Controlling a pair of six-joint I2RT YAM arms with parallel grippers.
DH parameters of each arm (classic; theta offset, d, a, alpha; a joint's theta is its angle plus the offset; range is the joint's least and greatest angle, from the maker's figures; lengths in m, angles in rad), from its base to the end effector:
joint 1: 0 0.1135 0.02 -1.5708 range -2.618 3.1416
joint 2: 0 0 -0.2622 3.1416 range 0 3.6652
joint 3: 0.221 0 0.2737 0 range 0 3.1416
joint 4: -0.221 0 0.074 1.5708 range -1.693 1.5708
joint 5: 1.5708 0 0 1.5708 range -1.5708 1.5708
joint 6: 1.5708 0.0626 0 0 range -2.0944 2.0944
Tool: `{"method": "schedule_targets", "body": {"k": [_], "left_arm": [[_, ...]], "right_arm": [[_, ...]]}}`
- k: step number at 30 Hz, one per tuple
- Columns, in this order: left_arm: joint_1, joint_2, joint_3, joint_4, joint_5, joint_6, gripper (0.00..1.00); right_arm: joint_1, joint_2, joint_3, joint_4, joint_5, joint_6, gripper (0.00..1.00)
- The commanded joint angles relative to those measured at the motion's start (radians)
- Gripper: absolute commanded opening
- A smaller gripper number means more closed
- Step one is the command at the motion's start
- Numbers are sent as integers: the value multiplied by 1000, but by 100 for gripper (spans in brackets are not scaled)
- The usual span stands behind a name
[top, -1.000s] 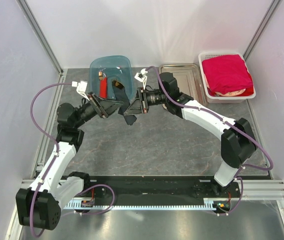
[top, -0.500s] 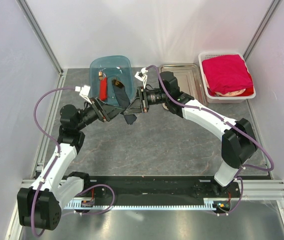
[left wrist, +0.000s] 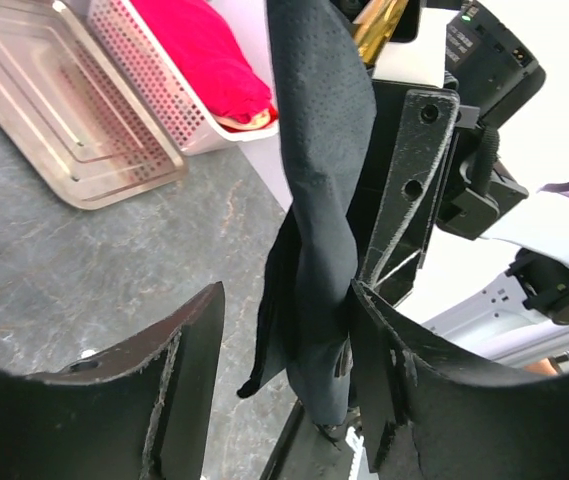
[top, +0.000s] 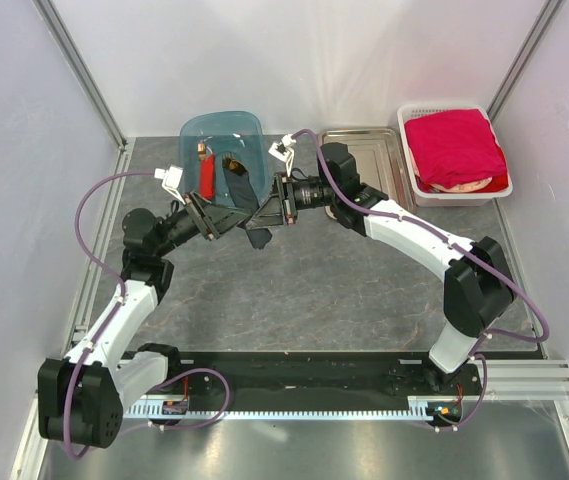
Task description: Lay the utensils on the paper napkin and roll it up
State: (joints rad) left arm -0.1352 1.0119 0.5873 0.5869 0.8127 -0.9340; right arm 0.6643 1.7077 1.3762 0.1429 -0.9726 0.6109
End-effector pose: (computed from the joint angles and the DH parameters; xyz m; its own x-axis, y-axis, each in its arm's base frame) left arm 0.2560 -0.0807 0.2994 -0.5502 -0.4830 -0.6812 0.6061 0.3301 -0.7237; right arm 0.3107 0.3090 0.3226 -0.6867 -0.1274 -0.7157 -0.7232 0.0196 0.6903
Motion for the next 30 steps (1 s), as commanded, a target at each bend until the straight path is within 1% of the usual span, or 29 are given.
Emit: {"method": "schedule_targets", "body": {"k": [1,2,3,5,6,8,9,10,12,15,16,17,18,20,21,24,28,30], "left_arm": [[-9,2,-6,86,16,-49,55],[-10,1,-9,91,17,-52,53],[-10,1,-9,93,17,-54,47],[-10,-3,-14,96,20,-57,40],[-9,-6,-14,97,22,-57,32],[-9,-9,-17,100,23,-57,21],[-9,-9,-20,102,23,-58,8],[-10,-9,-21,106,23,-58,3],[-9,-9,-24,111,23,-57,2],[-9,-10,-30,116,23,-52,2],[-9,-9,-33,117,23,-51,2],[-9,-10,-34,122,28,-51,2],[-9,-9,-35,125,32,-46,2],[-9,-10,-40,131,40,-46,2],[-9,-10,-41,136,43,-42,2],[-9,-10,-44,137,49,-39,2],[-10,-10,-46,142,52,-37,2],[-14,-9,-44,148,60,-39,2]], "right_arm": [[8,-36,27,84,-29,18,0],[8,-34,27,84,-31,18,0],[8,-33,26,87,-32,18,0],[8,-33,23,87,-32,16,0],[8,-34,23,87,-34,13,0],[9,-31,21,87,-40,10,0],[9,-33,18,87,-43,4,0],[11,-34,20,87,-47,1,0],[11,-39,20,75,-51,-14,0],[8,-42,32,37,-51,-37,9],[5,-42,43,23,-49,-51,20],[-3,-43,47,3,-49,-56,28],[-11,-45,52,-5,-49,-57,40],[-41,-43,72,-15,-48,-56,52],[-51,-43,79,-19,-46,-53,61],[-84,-33,127,-22,-44,-39,69],[-91,-13,193,-29,-23,-30,71],[-89,3,201,-29,-2,-25,72]]}}
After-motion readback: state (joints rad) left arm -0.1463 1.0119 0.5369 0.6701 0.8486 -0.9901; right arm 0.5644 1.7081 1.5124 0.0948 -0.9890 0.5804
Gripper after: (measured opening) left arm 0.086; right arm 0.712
